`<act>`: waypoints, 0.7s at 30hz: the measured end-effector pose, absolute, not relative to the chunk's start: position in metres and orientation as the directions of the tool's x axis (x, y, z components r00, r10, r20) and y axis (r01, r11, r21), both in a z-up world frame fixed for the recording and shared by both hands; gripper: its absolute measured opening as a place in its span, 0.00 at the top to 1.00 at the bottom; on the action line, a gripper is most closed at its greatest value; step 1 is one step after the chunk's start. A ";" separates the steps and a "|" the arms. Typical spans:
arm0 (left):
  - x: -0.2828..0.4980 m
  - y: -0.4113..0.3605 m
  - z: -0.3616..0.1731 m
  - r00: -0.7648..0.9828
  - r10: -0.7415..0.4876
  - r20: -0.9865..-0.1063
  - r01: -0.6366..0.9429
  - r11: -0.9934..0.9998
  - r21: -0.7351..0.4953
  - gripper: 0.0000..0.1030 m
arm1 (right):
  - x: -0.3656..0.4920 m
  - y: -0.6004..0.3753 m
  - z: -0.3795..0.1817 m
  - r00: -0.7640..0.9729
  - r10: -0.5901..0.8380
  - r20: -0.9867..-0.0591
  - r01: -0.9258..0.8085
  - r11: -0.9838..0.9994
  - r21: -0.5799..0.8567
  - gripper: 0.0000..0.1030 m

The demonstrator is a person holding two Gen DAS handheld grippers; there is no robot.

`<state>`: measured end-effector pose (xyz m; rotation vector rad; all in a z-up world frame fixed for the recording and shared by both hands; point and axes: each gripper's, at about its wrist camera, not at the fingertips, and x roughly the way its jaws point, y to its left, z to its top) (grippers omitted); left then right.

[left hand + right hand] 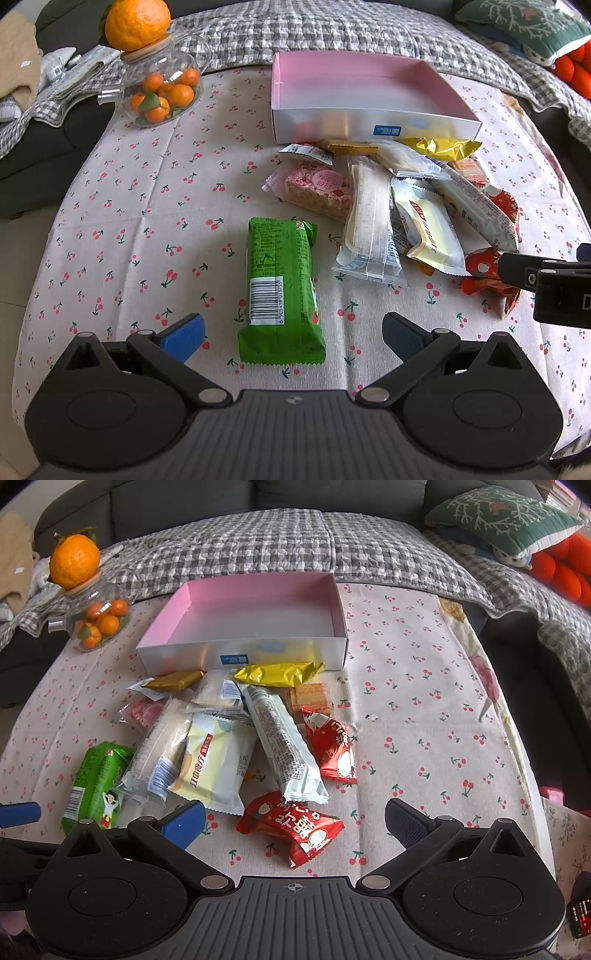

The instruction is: Organize snacks

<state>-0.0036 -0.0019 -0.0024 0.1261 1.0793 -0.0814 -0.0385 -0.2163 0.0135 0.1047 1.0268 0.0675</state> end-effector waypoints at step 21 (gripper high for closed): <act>-0.006 -0.003 -0.003 0.468 -0.006 -0.884 0.130 0.990 0.063 0.00 | -0.039 -0.215 0.011 0.511 0.105 -0.853 -0.011 0.993 0.116 0.00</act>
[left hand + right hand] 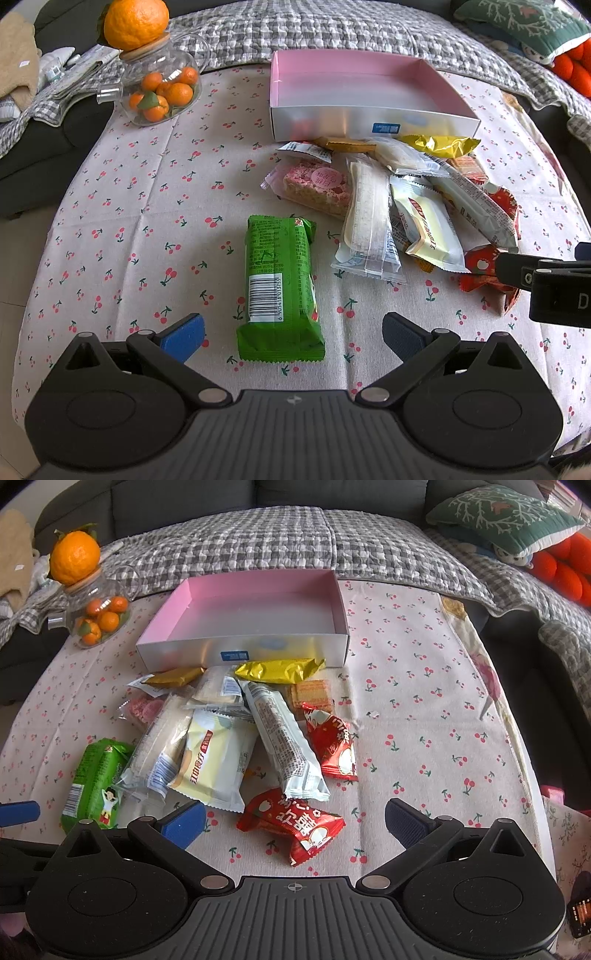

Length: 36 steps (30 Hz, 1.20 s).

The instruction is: Organize snacks

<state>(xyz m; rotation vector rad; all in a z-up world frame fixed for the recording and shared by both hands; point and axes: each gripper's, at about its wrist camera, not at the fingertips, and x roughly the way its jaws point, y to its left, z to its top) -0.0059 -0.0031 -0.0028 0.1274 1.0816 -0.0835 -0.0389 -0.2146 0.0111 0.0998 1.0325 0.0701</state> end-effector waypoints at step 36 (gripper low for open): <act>0.042 0.018 0.037 0.507 -0.174 -0.844 0.218 0.973 -0.070 0.01 | -0.010 -0.227 0.048 0.489 0.337 -0.804 -0.101 0.938 0.332 0.00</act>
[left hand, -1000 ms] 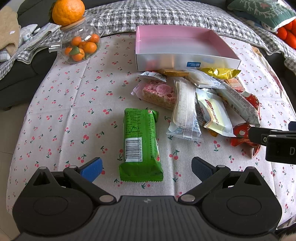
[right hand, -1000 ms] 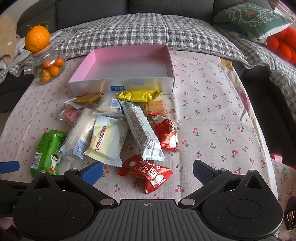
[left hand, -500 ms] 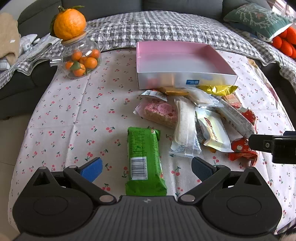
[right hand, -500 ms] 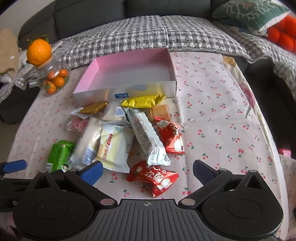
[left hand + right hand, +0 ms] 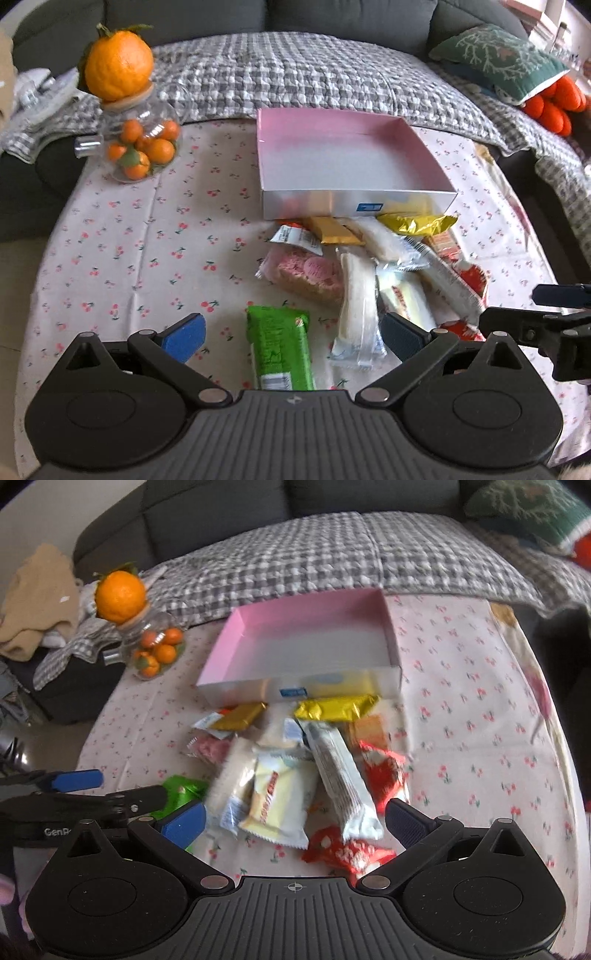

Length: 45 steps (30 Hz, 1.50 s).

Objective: Organize snacks
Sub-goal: 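Grasp the clear white packet with the left tool while the right tool grasps the silver-wrapped bar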

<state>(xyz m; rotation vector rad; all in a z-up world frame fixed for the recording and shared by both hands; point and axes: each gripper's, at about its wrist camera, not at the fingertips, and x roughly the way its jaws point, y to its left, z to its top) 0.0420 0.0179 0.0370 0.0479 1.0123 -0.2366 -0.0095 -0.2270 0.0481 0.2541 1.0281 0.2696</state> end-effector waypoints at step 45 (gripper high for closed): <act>0.088 0.012 -0.021 0.294 -0.464 -0.836 0.276 0.878 -0.391 0.81 | 0.039 -0.242 -0.013 0.402 0.347 -0.847 0.016 0.922 0.386 0.73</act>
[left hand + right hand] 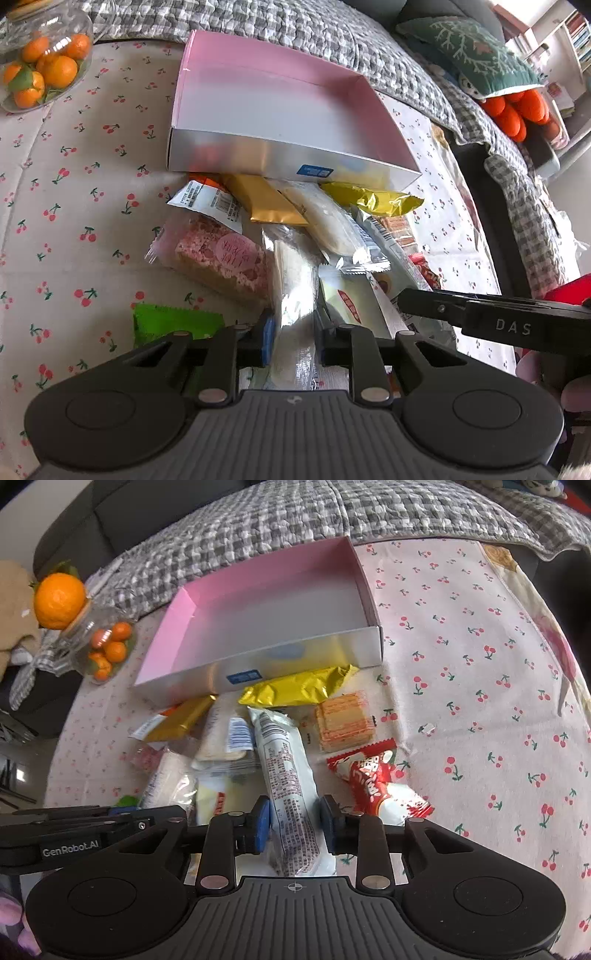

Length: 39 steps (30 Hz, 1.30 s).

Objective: Organize snacks
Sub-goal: 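Grasp the clear white packet with the left tool while the right tool grasps the silver-wrapped bar, then carry both held snacks up and over into the pink box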

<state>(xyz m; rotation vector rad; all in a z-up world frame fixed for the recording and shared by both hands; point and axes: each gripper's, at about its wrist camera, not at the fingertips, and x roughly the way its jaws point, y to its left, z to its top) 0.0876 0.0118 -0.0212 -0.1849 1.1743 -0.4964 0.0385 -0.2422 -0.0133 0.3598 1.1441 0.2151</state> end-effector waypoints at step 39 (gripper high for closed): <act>0.083 0.028 0.030 0.449 -0.468 -0.761 0.275 0.883 -0.381 0.83 | 0.036 -0.266 0.035 0.546 0.446 -0.709 0.100 0.806 0.584 0.74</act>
